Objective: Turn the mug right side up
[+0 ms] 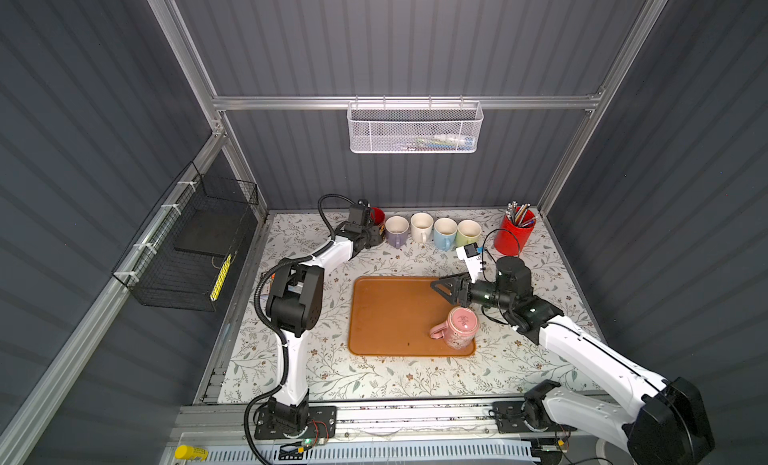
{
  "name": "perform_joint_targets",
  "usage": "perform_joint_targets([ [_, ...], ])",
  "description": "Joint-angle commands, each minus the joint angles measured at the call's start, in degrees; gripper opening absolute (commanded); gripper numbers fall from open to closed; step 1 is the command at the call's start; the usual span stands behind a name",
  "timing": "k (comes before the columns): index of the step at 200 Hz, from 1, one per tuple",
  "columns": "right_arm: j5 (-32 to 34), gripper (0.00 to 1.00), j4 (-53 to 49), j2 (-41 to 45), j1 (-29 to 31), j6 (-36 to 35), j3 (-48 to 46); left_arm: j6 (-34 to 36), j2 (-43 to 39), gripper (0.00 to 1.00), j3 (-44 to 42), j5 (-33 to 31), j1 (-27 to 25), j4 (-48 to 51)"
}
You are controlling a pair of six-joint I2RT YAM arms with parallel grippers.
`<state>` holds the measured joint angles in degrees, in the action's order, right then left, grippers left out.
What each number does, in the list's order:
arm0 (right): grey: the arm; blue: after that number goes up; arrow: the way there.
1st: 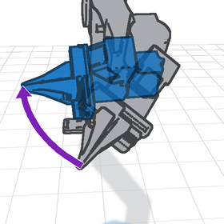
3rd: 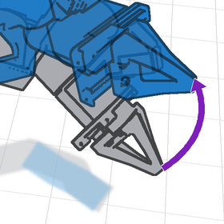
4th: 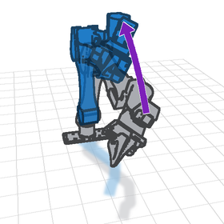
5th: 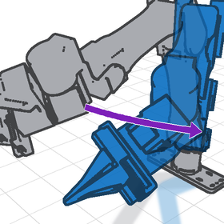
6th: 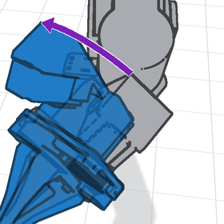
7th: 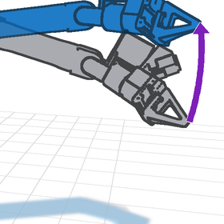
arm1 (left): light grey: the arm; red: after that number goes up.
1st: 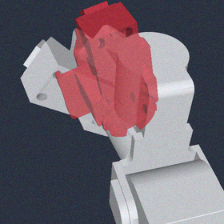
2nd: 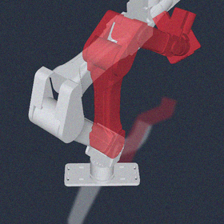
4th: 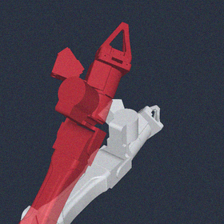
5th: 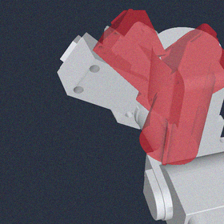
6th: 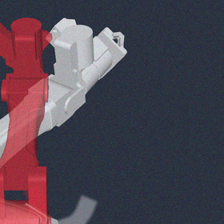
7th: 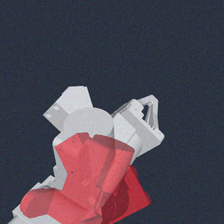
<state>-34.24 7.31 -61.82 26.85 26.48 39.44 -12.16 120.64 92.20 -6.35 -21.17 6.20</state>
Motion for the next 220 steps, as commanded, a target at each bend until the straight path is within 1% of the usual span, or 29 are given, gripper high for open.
perform_joint_targets([
  [1,0.7,0.56,-1.6,1.4,-0.1,-0.7,0.7,0.5,-2.7,0.40,1.4,0.1,0.3,-1.6],
  [53,4.1,0.57,-8.8,2.7,-0.2,-1.3,2.8,1.2,-7.3,0.51,-1.1,0.0,0.3,-1.6],
  [94,6.9,0.57,-14.9,4.5,-0.1,-0.5,3.8,0.9,-13.9,0.64,-5.6,-0.6,0.3,-1.5],
  [120,10.9,0.59,-20.6,6.3,-0.2,0.4,4.5,-1.0,-18.6,0.69,-8.9,-1.1,0.3,-1.2],
  [136,13.9,0.60,-24.7,7.8,-0.2,1.3,4.8,-2.6,-21.4,0.71,-10.7,0.2,0.3,-1.2],
  [142,14.5,0.60,-26.5,8.4,-0.2,1.6,4.9,-3.1,-22.3,0.72,-13.3,0.5,0.2,-0.9],
  [145,16.6,0.60,-27.3,8.6,-0.1,1.9,4.9,-3.2,-22.9,0.72,-13.9,0.6,0.1,-0.8],
  [155,18.6,0.61,-30.1,9.5,-0.2,2.3,4.9,-3.5,-24.6,0.73,-15.4,0.3,-0.3,-0.3],
  [167,20.2,0.62,-33.4,10.7,-0.2,3.1,4.7,-4.0,-26.9,0.76,-17.6,-0.4,-0.9,0.1],
  [186,21.7,0.63,-36.4,12.7,-0.2,4.6,3.5,-4.8,-30.2,0.86,-21.2,-3.1,-2.9,0.4],
  [220,23.4,0.66,-40.9,16.7,-0.2,7.1,1.8,-6.5,-34.8,0.92,-26.9,-7.9,-8.5,0.2],
])
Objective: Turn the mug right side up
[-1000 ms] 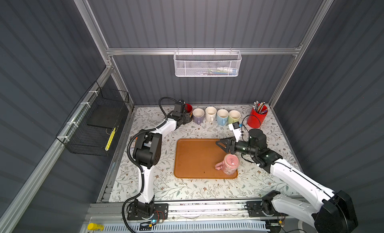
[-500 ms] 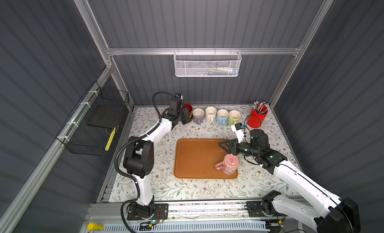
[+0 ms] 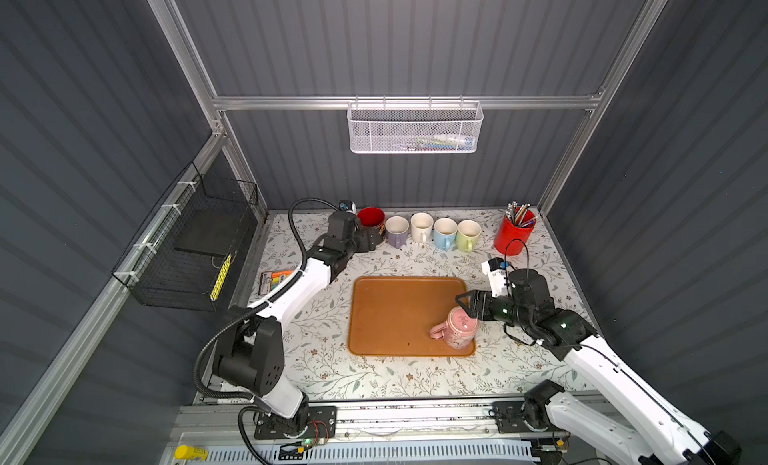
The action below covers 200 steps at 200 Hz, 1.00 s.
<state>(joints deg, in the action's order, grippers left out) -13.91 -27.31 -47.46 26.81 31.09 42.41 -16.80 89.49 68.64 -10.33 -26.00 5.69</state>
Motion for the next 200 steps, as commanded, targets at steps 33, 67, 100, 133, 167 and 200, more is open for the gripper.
perform_joint_targets([
  [33,3.5,0.69,-10.8,4.8,-0.1,4.2,-2.9,-5.3,-7.4,0.95,-9.2,-4.1,-6.1,0.0],
  [67,0.0,0.73,-9.5,7.8,-0.1,7.3,-8.2,-6.6,-11.9,0.96,-14.9,-3.5,-6.8,-0.7],
  [100,-7.8,0.73,-2.7,8.8,0.0,11.1,-13.2,-6.8,-16.0,0.96,-19.4,-3.5,-7.0,0.0],
  [133,-9.0,0.73,0.6,7.0,0.0,12.4,-13.7,-7.2,-19.7,0.97,-22.2,-3.7,-7.1,1.5],
  [167,-11.8,0.73,6.9,2.8,-0.1,14.1,-13.9,-7.5,-22.6,0.99,-25.3,-3.2,-7.1,1.9],
  [200,-12.5,0.73,10.6,-1.9,0.0,14.3,-12.3,-7.2,-25.4,0.98,-28.2,-4.3,-7.1,3.3],
])
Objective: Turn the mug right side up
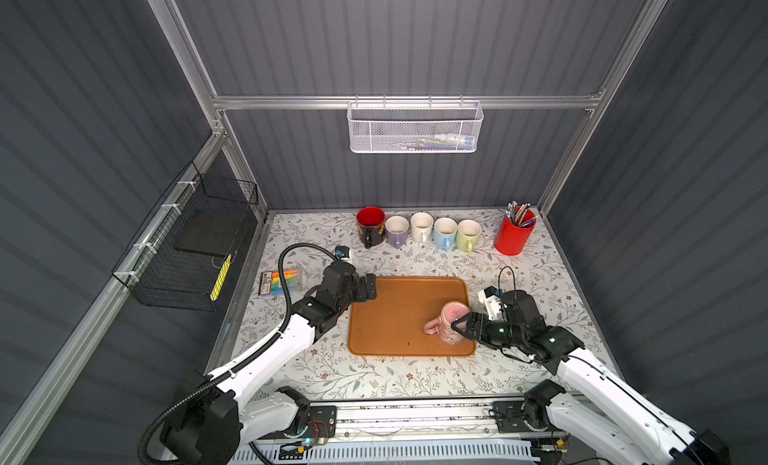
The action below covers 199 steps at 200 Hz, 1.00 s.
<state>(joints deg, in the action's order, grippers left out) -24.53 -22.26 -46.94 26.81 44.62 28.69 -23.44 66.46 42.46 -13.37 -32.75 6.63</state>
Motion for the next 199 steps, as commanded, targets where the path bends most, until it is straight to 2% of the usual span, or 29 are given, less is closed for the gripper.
perform_joint_targets([
  [1,-1.8,0.73,5.7,-2.5,0.0,0.8,1.4,-0.6,-2.5,0.98,-2.2,-1.3,-0.4,2.4],
  [43,-2.9,0.73,10.7,-9.9,-0.1,0.6,4.3,-1.4,-5.1,0.94,-5.4,1.7,-0.5,2.9],
  [110,-4.6,0.73,18.0,-22.4,-0.1,0.3,10.1,-2.6,-2.9,0.71,-6.6,7.8,-1.5,1.1],
  [154,-5.1,0.73,20.8,-27.6,-0.1,0.5,13.6,-4.5,4.1,0.52,-5.9,8.1,-7.0,-3.6],
  [176,-5.2,0.73,21.0,-27.8,0.0,0.6,14.2,-4.8,9.3,0.44,-4.1,6.7,-11.0,-5.4],
  [199,-4.8,0.73,19.9,-26.7,-0.1,0.0,14.0,-4.9,13.6,0.37,-2.1,7.1,-12.8,-7.0],
])
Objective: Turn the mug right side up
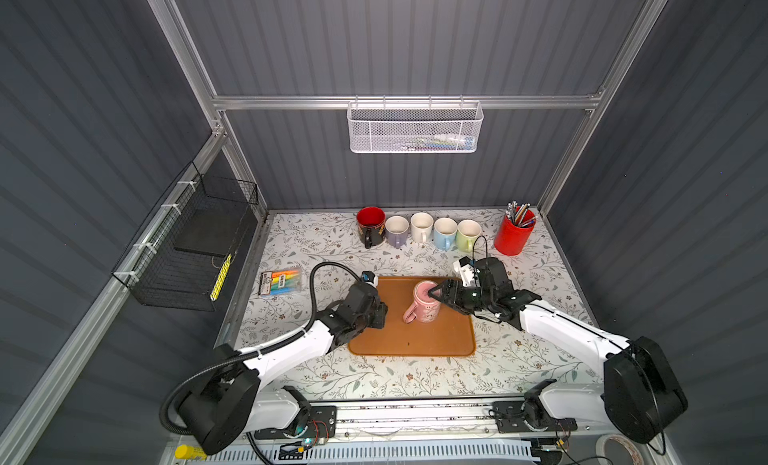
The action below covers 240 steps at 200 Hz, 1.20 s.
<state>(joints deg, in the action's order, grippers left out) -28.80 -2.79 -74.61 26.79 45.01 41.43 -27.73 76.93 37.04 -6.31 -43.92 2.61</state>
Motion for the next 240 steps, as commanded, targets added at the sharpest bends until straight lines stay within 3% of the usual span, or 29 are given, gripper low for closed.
perform_joint_targets([
  [1,-0.4,0.73,0.3,1.0,-0.1,-0.4,1.2,-0.7,3.4,0.37,3.4,0.0,-1.7,-3.0],
  [79,1.2,0.73,-3.2,7.4,-0.1,-1.6,-2.7,-1.2,10.4,0.30,7.6,0.9,-4.7,-5.4],
  [167,5.8,0.73,-9.7,13.6,-1.0,-3.8,-4.2,-3.2,18.1,0.27,13.7,-1.2,-13.9,-6.3],
  [240,17.8,0.69,-20.3,16.9,-0.2,-7.0,-1.5,-4.0,20.7,0.28,16.1,-2.1,-17.1,-5.8],
])
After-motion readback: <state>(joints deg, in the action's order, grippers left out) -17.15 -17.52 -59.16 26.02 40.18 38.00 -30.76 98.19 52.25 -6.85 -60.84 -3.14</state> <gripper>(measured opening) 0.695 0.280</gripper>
